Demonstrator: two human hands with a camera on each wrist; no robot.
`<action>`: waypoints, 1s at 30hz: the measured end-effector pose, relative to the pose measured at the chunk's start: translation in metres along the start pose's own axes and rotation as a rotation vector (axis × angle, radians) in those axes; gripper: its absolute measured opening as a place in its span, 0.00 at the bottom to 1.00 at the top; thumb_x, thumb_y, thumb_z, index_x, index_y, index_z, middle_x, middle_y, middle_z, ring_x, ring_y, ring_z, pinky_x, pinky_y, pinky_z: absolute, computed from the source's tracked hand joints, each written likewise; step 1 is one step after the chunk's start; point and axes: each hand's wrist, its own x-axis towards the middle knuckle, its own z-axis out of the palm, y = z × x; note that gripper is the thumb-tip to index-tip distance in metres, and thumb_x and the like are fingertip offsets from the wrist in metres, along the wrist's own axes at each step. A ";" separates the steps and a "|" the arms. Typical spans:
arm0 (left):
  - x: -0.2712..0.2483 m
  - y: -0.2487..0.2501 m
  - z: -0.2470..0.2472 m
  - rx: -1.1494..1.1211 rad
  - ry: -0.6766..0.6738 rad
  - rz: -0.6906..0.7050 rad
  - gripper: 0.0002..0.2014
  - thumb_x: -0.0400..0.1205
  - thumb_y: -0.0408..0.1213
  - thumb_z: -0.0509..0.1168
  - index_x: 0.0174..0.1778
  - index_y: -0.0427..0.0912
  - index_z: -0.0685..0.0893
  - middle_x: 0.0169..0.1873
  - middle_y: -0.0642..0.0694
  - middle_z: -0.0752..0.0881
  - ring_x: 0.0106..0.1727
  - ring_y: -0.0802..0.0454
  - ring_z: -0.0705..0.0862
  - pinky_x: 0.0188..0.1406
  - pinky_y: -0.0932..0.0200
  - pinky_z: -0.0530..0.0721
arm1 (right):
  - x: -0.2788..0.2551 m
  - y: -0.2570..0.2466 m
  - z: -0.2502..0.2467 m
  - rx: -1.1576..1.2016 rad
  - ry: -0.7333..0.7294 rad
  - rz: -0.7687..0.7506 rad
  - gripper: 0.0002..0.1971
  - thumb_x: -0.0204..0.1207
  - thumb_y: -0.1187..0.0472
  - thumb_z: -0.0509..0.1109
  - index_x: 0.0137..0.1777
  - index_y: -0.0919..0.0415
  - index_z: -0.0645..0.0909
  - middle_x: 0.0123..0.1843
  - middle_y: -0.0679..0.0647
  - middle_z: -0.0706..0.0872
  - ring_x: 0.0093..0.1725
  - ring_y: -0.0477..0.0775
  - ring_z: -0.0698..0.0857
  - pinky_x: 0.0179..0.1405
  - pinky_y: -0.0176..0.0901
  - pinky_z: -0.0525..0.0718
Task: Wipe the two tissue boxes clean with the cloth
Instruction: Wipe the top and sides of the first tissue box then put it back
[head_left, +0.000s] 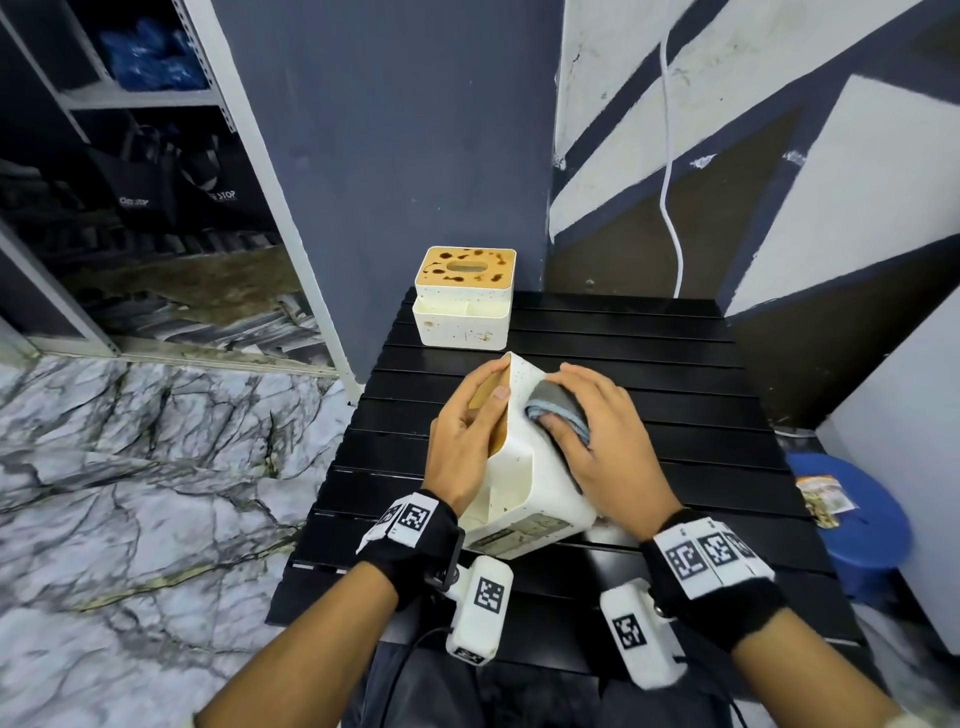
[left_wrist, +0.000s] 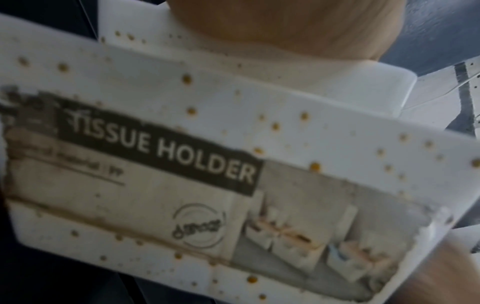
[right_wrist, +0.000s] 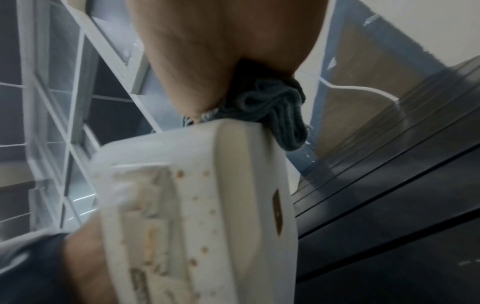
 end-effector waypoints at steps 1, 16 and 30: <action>0.000 0.000 0.000 -0.004 0.000 0.000 0.14 0.89 0.39 0.64 0.69 0.51 0.85 0.57 0.52 0.91 0.56 0.54 0.87 0.59 0.56 0.85 | 0.003 0.006 0.000 0.013 0.011 0.032 0.19 0.81 0.46 0.62 0.69 0.49 0.74 0.72 0.46 0.75 0.69 0.47 0.72 0.71 0.45 0.69; 0.003 -0.004 -0.001 -0.046 -0.056 -0.014 0.18 0.81 0.52 0.68 0.67 0.58 0.86 0.52 0.49 0.89 0.50 0.46 0.79 0.57 0.48 0.80 | 0.029 0.019 0.002 0.018 -0.006 0.087 0.17 0.82 0.48 0.61 0.69 0.49 0.74 0.68 0.46 0.77 0.66 0.49 0.74 0.68 0.49 0.72; 0.003 -0.006 -0.003 -0.066 -0.044 -0.003 0.20 0.80 0.55 0.67 0.68 0.58 0.86 0.51 0.44 0.82 0.53 0.46 0.74 0.57 0.42 0.74 | 0.032 0.003 0.003 -0.067 -0.048 -0.040 0.20 0.81 0.46 0.59 0.71 0.50 0.73 0.71 0.48 0.75 0.67 0.50 0.73 0.71 0.51 0.71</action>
